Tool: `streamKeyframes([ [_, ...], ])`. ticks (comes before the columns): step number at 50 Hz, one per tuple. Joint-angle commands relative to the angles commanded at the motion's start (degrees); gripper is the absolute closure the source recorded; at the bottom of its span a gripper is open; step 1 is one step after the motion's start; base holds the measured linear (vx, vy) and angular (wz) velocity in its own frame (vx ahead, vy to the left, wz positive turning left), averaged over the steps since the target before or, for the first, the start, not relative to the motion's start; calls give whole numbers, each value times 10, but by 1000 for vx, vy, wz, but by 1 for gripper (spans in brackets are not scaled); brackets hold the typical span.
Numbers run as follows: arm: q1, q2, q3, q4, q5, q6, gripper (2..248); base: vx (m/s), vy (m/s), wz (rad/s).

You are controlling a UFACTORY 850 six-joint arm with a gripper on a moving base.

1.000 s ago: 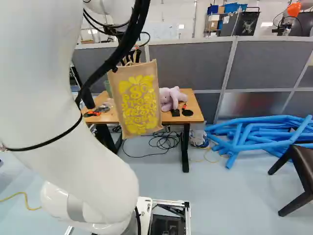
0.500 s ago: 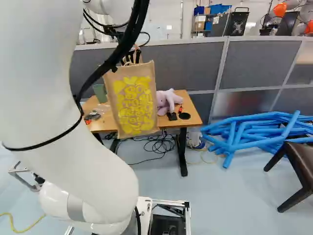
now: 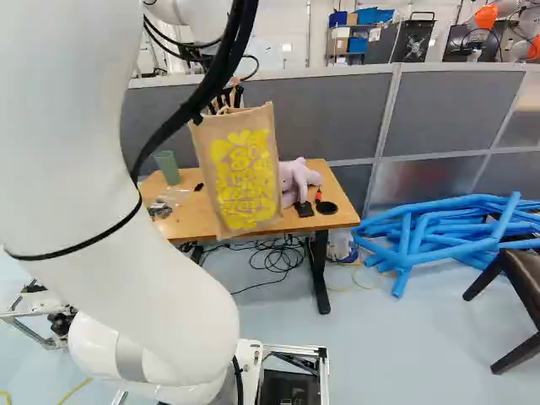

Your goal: Pick up the bag on the ground and place it on the table

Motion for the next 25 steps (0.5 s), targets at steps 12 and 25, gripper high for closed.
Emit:
streamKeyframes([
  [12, 0, 0, 0, 0, 0, 0, 227, 151, 121, -25],
  [25, 0, 0, 0, 0, 0, 0, 227, 151, 104, -20],
])
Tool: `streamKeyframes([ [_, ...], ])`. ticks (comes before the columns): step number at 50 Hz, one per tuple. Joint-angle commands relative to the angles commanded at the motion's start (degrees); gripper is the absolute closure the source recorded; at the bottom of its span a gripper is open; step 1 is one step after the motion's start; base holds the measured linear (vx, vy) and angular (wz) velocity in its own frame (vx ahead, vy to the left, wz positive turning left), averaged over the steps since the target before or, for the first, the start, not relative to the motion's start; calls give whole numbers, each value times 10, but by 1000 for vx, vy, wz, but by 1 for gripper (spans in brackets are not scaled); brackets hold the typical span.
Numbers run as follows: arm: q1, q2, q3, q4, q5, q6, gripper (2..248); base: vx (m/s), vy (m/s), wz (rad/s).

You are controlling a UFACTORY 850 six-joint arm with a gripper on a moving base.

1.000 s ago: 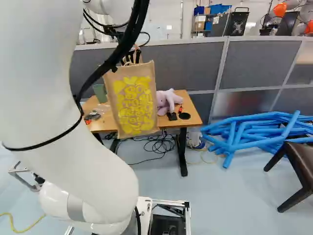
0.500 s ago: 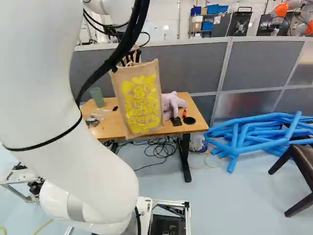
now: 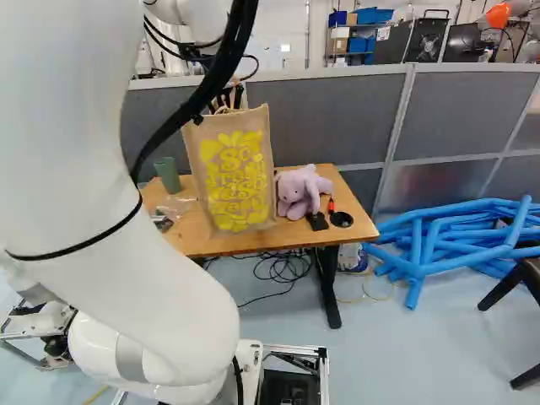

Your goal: Pick up the bag on the ground and place it on the table

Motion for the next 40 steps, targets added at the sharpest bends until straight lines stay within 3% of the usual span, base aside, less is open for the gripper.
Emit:
streamKeyframes([
  [10, 0, 0, 0, 0, 0, 0, 227, 105, 46, -3],
  [40, 0, -1, -1, 0, 2, 0, 227, -5, 0, 0],
])
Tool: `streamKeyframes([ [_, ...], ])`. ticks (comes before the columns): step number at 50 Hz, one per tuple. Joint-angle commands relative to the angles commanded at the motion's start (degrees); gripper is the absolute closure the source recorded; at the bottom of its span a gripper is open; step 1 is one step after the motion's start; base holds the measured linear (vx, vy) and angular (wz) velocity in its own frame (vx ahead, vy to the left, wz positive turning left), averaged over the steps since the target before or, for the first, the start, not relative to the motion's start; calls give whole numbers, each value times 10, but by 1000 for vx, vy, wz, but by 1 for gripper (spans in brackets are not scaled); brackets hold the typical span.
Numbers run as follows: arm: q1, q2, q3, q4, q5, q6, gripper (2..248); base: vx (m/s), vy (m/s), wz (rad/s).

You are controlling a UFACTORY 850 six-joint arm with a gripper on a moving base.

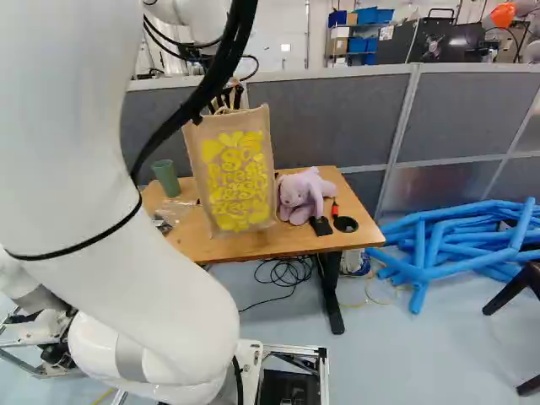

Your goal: Pick up the bag on the ground and place it on the table

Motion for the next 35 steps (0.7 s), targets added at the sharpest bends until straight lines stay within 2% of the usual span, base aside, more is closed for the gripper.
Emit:
streamKeyframes([
  [35, 6, -41, -43, 0, 4, 0, 227, 0, 0, 0],
])
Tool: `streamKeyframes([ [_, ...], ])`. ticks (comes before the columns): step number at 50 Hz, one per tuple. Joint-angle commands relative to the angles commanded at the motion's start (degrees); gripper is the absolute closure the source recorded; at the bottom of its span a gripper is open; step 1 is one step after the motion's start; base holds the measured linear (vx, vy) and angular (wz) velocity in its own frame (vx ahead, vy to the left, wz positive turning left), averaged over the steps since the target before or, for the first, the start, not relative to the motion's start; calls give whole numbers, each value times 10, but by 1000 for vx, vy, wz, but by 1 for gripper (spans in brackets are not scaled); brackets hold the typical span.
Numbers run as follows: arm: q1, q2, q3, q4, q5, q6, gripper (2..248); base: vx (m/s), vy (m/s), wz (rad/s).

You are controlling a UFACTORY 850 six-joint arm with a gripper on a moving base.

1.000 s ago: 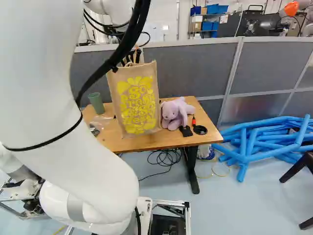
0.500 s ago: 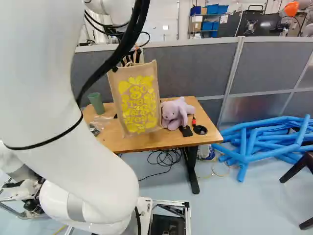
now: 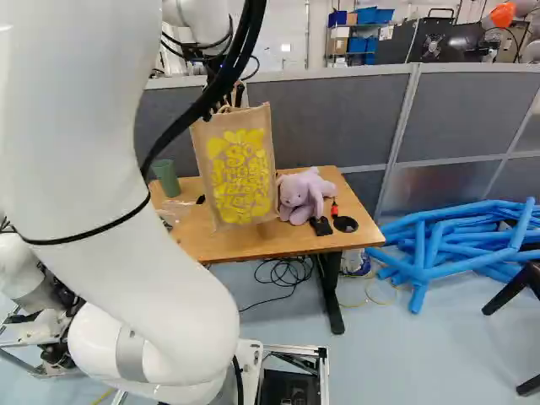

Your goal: Pick up the bag on the ground and place it on the table

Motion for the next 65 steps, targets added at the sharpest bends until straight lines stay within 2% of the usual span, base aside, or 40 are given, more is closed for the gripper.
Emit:
streamKeyframes([
  [24, 24, -49, -20, 14, -3, 0, 227, 0, 0, 0],
  [52, 47, -94, -24, 57, -3, 0, 227, 0, 0, 0],
  [65, 55, -114, -24, 50, -3, 0, 227, 0, 0, 0],
])
